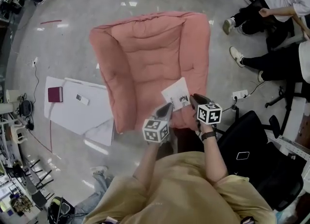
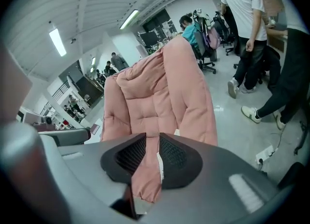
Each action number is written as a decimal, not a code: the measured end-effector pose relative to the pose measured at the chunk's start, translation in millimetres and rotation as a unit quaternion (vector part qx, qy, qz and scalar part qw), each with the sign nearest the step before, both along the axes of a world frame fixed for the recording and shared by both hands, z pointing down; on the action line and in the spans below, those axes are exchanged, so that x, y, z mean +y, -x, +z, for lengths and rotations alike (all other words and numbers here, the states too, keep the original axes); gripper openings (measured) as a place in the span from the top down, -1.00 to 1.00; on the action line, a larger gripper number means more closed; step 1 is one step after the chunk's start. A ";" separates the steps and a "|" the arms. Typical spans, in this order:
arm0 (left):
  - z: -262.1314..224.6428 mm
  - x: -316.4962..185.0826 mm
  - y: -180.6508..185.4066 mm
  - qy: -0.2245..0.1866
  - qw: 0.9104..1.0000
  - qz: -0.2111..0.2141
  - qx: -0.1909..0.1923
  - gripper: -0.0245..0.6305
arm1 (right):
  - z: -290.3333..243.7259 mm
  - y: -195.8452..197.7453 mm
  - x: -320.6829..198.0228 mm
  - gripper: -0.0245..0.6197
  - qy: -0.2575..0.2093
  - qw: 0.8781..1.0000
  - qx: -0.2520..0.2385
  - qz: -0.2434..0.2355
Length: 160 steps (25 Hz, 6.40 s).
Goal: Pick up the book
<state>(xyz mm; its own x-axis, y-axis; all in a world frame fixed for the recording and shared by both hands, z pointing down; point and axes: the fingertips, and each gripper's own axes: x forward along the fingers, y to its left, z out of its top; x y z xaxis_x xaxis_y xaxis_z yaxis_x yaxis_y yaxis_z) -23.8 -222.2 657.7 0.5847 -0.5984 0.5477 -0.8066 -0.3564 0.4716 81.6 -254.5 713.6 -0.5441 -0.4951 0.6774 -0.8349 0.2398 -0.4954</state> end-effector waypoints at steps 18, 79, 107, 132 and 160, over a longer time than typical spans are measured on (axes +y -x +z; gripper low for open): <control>81.2 -29.8 8.1 0.060 0.998 -0.020 -0.010 0.92 | 105.5 15.4 -26.9 0.47 0.035 0.994 0.061 -0.079; 95.6 17.4 41.0 0.096 0.995 -0.031 0.006 0.92 | 150.4 59.6 47.6 0.78 0.079 0.983 0.140 -0.088; -134.8 125.0 78.1 -0.134 0.990 0.005 0.044 0.92 | -151.5 65.4 167.0 0.78 -0.035 0.942 0.193 -0.272; -241.1 174.2 -27.9 -0.260 0.965 -0.003 -0.008 0.92 | -222.3 -3.5 250.6 0.78 -0.057 0.902 0.202 -0.378; -313.1 182.4 -36.3 -0.371 0.929 -0.013 -0.015 0.92 | -293.2 -26.3 246.1 0.78 -0.108 0.883 0.246 -0.384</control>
